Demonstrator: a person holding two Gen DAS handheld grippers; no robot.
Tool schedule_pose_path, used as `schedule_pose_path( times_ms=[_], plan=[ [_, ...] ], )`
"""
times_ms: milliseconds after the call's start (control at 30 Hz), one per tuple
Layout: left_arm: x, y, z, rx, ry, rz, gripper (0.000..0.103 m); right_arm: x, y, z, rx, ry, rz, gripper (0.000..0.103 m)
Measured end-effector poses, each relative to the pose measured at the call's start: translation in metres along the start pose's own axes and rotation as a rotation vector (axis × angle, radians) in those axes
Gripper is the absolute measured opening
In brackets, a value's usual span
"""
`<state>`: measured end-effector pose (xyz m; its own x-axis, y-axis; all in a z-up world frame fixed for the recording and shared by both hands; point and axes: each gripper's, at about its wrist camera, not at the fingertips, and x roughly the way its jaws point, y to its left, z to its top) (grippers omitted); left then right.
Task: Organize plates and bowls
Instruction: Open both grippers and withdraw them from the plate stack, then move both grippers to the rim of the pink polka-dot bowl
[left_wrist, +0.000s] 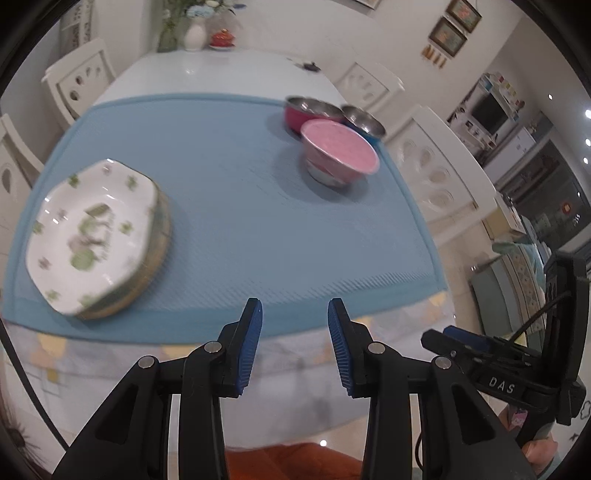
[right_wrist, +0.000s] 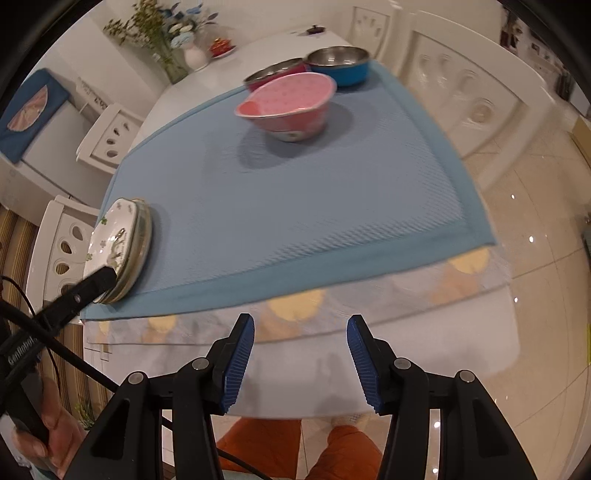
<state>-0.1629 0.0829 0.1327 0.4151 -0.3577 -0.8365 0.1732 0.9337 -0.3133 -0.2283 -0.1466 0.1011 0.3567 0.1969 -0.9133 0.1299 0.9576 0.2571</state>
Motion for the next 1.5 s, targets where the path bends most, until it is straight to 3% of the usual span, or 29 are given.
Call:
schedule_pose_path(
  times_ms=[133,300,567,967,1133,1300,1500],
  plan=[
    [0.002,-0.022,-0.007,0.041,0.023,0.001,0.034,0.001,-0.016,0.0,0.038,0.015,0.03,0.051],
    [0.007,-0.022,0.005,0.031,0.021,-0.004,0.066,0.01,-0.023,0.004,0.055,0.028,0.039,0.051],
    [0.04,-0.011,0.057,0.012,0.022,-0.048,0.066,0.026,-0.034,0.046,0.098,0.026,-0.004,0.051],
    [0.092,-0.008,0.174,0.118,-0.002,-0.022,0.064,0.064,-0.017,0.174,0.145,-0.033,-0.009,0.051],
    [0.134,-0.006,0.206,0.108,0.055,-0.085,0.062,0.082,-0.011,0.214,0.156,-0.061,-0.041,0.051],
    [0.178,-0.005,0.221,0.072,0.147,-0.142,0.045,0.108,-0.013,0.239,0.165,-0.044,-0.072,0.051],
    [0.205,-0.008,0.228,0.082,0.188,-0.179,0.036,0.133,-0.015,0.252,0.148,-0.03,-0.106,0.05]
  ],
)
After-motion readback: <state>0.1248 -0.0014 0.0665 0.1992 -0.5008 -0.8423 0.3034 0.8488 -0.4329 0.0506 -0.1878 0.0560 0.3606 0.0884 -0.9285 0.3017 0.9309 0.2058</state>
